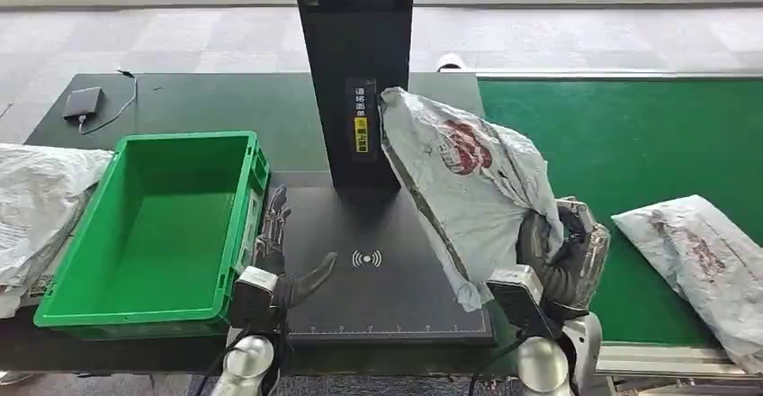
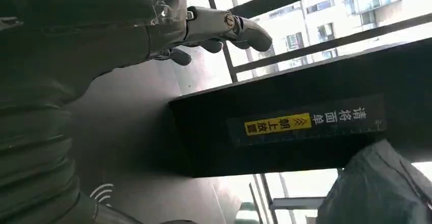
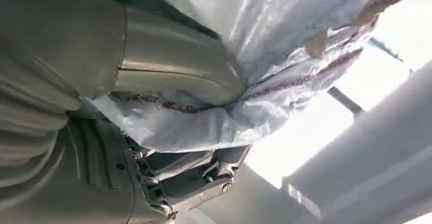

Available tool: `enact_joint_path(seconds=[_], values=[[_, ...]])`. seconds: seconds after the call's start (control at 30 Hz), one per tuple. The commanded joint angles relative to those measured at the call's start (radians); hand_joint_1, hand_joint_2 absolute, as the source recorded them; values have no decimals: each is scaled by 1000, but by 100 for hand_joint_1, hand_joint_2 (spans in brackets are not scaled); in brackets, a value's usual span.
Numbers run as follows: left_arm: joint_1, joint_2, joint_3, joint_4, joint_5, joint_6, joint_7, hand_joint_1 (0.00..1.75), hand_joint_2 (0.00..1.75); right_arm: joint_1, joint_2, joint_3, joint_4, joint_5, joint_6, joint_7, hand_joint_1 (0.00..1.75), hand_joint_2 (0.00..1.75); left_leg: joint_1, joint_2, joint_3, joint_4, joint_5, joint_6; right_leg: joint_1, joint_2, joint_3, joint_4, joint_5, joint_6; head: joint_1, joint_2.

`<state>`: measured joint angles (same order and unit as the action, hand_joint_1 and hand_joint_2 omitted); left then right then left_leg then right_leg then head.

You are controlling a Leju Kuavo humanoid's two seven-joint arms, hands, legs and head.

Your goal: Moved the parcel from conveyor to table for the left to box.

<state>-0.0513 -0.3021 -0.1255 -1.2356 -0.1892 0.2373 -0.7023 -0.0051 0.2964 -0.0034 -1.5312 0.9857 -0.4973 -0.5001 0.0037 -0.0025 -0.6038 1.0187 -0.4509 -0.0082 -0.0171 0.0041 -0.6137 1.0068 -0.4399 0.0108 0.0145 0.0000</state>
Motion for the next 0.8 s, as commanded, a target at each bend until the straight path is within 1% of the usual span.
enact_joint_path(seconds=[0.03, 0.1, 0.2, 0.27, 0.37, 0.4, 0.43, 0.47, 0.5, 0.53, 0.6, 0.63, 0.67, 0.7, 0.73, 0.8], values=[[-56, -2, -2, 67, 6, -8, 4, 0, 175, -11, -40, 123, 111, -19, 53, 2, 175, 175, 1, -1, 3, -2, 0, 0, 1, -2, 3, -2, 0, -1, 0, 0], [-56, -2, -2, 67, 6, -8, 4, 0, 175, -11, -40, 123, 111, -19, 53, 2, 175, 175, 1, -3, 3, -2, 0, 0, 1, -4, 4, -2, -1, -1, 0, 0], [-56, -2, -2, 67, 6, -8, 4, 0, 175, -11, -40, 123, 111, -19, 53, 2, 175, 175, 1, -1, 3, -2, 0, 0, 1, -2, 4, -2, 0, -1, 0, 0], [-56, -2, -2, 67, 6, -8, 4, 0, 175, -11, -40, 123, 111, -19, 53, 2, 175, 175, 0, -2, 1, -1, 0, 0, 1, -2, 2, -1, 0, 0, 0, 0], [-56, -2, -2, 67, 6, -8, 4, 0, 175, -11, -40, 123, 111, -19, 53, 2, 175, 175, 1, -2, 4, -2, 0, 0, 1, -3, 5, -3, 0, -1, 0, 0], [-56, -2, -2, 67, 6, -8, 4, 0, 175, -11, -40, 123, 111, -19, 53, 2, 175, 175, 1, -2, 2, -1, 0, 0, 1, -2, 3, -2, 0, -1, 0, 0], [-61, -2, -1, 73, 3, -12, 4, 0, 175, -21, -54, 148, 134, -9, 96, 5, 175, 175, 1, -2, 4, -2, 0, 0, 1, -2, 5, -3, -1, -1, 0, 0], [-61, -2, -1, 73, 3, -12, 4, 0, 175, -21, -54, 148, 134, -9, 96, 5, 175, 175, 1, -2, 2, -1, 0, 0, 1, -2, 3, -2, 0, -1, 0, 0], [-64, -3, 1, 75, 2, -13, 4, 0, 175, -26, -52, 157, 145, -9, 97, 4, 175, 175, 1, -1, 4, -2, 0, 0, 1, -2, 5, -3, 0, -1, 0, 0], [-69, -4, 3, 80, 2, -17, 4, 0, 175, -36, -59, 176, 174, 4, 126, 13, 175, 175, 1, -1, 3, -1, 0, 0, 1, -1, 3, -2, 0, -1, 0, 0], [-73, -5, 6, 85, -1, -20, 4, 0, 175, -49, -59, 197, 215, 20, 133, 23, 175, 175, 1, -1, 2, -1, 0, 0, 2, -1, 3, -2, 0, -1, 0, 0], [-74, -5, 7, 86, -2, -22, 4, 0, 175, -59, -69, 216, 245, 45, 155, 40, 175, 175, 2, -1, 9, -6, 0, 0, 3, -2, 10, -7, 1, -2, 0, 0], [-73, -6, 8, 85, -3, -22, 4, 0, 175, -67, -69, 226, 275, 53, 156, 46, 175, 175, 2, 0, 12, -8, 1, 0, 3, -1, 12, -9, 1, -3, 0, 0], [-73, -6, 8, 85, -3, -22, 4, 0, 175, -67, -69, 226, 275, 53, 156, 46, 175, 175, 1, 0, 4, -2, 0, 0, 2, 0, 5, -3, 1, -1, 0, 0], [-73, -6, 8, 85, -3, -22, 4, 0, 175, -67, -69, 226, 275, 53, 156, 46, 175, 175, 2, 0, 5, -3, 0, 0, 2, -1, 6, -4, 1, -1, 0, 0], [-73, -6, 8, 85, -3, -22, 4, 0, 175, -67, -69, 226, 275, 53, 156, 46, 175, 175, 1, 0, 2, -1, 0, 0, 1, 0, 3, -2, 0, -1, 0, 0]])
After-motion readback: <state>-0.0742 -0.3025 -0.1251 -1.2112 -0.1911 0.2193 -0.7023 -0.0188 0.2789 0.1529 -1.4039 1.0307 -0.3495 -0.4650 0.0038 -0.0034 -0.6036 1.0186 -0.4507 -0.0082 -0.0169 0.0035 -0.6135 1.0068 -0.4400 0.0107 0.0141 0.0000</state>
